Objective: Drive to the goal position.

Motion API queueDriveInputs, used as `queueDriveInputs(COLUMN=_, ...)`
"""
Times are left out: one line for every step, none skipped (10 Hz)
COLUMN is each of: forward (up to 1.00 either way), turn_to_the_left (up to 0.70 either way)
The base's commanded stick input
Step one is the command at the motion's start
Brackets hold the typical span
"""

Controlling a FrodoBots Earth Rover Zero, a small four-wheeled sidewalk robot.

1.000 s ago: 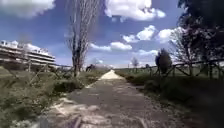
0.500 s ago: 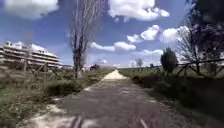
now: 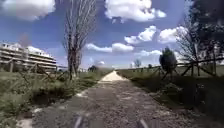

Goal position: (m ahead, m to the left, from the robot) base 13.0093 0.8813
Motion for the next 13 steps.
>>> queueDriveInputs(forward=1.0, turn_to_the_left=0.0)
queueDriveInputs(forward=1.0, turn_to_the_left=0.0)
queueDriveInputs(forward=1.0, turn_to_the_left=0.0)
queueDriveInputs(forward=1.0, turn_to_the_left=0.0)
queueDriveInputs(forward=1.0, turn_to_the_left=0.0)
queueDriveInputs(forward=1.0, turn_to_the_left=0.0)
queueDriveInputs(forward=1.0, turn_to_the_left=0.0)
queueDriveInputs(forward=1.0, turn_to_the_left=0.0)
queueDriveInputs(forward=1.0, turn_to_the_left=0.0)
queueDriveInputs(forward=1.0, turn_to_the_left=0.0)
queueDriveInputs(forward=1.0, turn_to_the_left=0.0)
queueDriveInputs(forward=1.0, turn_to_the_left=0.0)
queueDriveInputs(forward=1.0, turn_to_the_left=0.0)
